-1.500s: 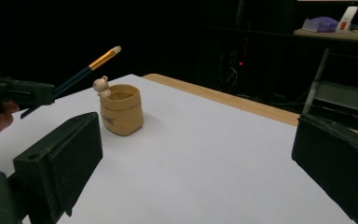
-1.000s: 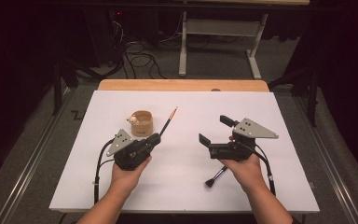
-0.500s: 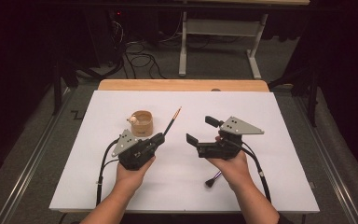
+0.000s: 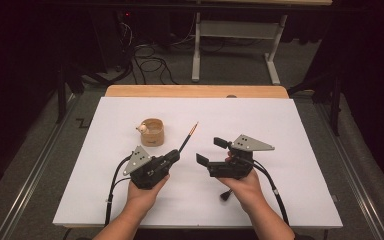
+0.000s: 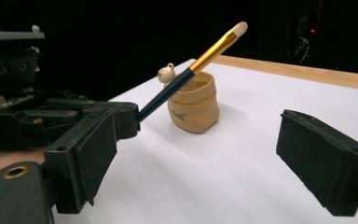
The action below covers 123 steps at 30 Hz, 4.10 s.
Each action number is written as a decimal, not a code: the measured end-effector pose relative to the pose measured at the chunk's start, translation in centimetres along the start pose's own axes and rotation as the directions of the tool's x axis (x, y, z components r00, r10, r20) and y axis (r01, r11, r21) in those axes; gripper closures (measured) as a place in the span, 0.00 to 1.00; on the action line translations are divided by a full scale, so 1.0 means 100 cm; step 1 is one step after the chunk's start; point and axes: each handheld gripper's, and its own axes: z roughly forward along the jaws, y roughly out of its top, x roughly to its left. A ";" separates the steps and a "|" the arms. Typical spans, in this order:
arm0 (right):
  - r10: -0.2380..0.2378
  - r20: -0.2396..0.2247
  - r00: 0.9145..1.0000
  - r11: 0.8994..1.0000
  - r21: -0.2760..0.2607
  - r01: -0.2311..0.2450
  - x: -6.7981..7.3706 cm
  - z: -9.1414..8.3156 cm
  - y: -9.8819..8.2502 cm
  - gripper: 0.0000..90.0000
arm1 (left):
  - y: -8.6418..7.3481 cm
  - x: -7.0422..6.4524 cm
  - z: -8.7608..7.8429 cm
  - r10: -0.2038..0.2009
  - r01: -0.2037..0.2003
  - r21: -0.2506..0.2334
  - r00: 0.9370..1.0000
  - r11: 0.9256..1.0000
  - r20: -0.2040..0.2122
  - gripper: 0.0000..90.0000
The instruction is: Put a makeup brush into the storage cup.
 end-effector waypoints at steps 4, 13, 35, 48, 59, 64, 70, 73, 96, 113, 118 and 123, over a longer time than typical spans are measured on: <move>0.032 -0.017 0.999 0.999 -0.017 -0.033 -0.002 0.000 0.000 0.16 | 0.000 -0.002 0.000 0.003 -0.003 -0.006 1.000 1.000 0.009 0.94; 0.092 -0.032 0.995 0.995 -0.034 -0.093 -0.002 0.000 0.000 0.18 | 0.000 -0.012 0.002 0.017 -0.017 -0.011 0.999 1.000 0.034 0.94; 0.206 -0.090 0.974 0.977 -0.041 -0.211 -0.008 0.007 -0.004 0.42 | -0.004 -0.024 0.006 0.039 -0.039 -0.001 0.996 0.999 0.076 0.94; 0.232 -0.106 0.967 0.969 -0.065 -0.239 -0.007 0.007 -0.005 0.55 | -0.005 -0.027 0.007 0.045 -0.045 -0.001 0.995 0.999 0.085 0.94; 0.296 -0.127 0.947 0.951 -0.052 -0.304 -0.009 0.008 -0.007 0.61 | -0.006 -0.027 0.008 0.048 -0.049 0.004 0.995 0.999 0.086 0.94; 0.335 -0.144 0.931 0.938 -0.038 -0.343 -0.010 0.009 -0.008 0.66 | -0.006 -0.027 0.008 0.049 -0.050 0.006 0.995 0.999 0.084 0.94; 0.363 -0.169 0.916 0.927 -0.031 -0.373 -0.010 0.010 -0.008 0.70 | -0.006 -0.027 0.008 0.050 -0.051 0.005 0.995 0.999 0.083 0.94; 0.369 -0.175 0.913 0.925 -0.026 -0.379 -0.010 0.011 -0.008 0.73 | -0.006 -0.027 0.008 0.052 -0.052 0.004 0.995 0.999 0.083 0.94; 0.426 -0.213 0.880 0.898 -0.016 -0.439 -0.010 0.010 -0.008 0.93 | -0.008 -0.028 0.011 0.060 -0.062 0.023 0.994 0.998 0.086 0.94; 0.404 -0.210 0.890 0.908 -0.023 -0.418 -0.009 0.009 -0.008 0.94 | -0.007 -0.027 0.012 0.050 -0.054 0.035 0.994 0.998 0.094 0.92; 0.390 -0.195 0.900 0.913 -0.041 -0.405 -0.012 0.007 -0.006 0.94 | -0.006 -0.026 0.010 0.045 -0.049 0.030 0.994 0.998 0.097 0.84; 0.361 -0.178 0.915 0.926 -0.043 -0.374 -0.011 0.005 -0.006 0.94 | -0.006 -0.024 0.011 0.028 -0.032 0.047 0.996 0.998 0.091 0.77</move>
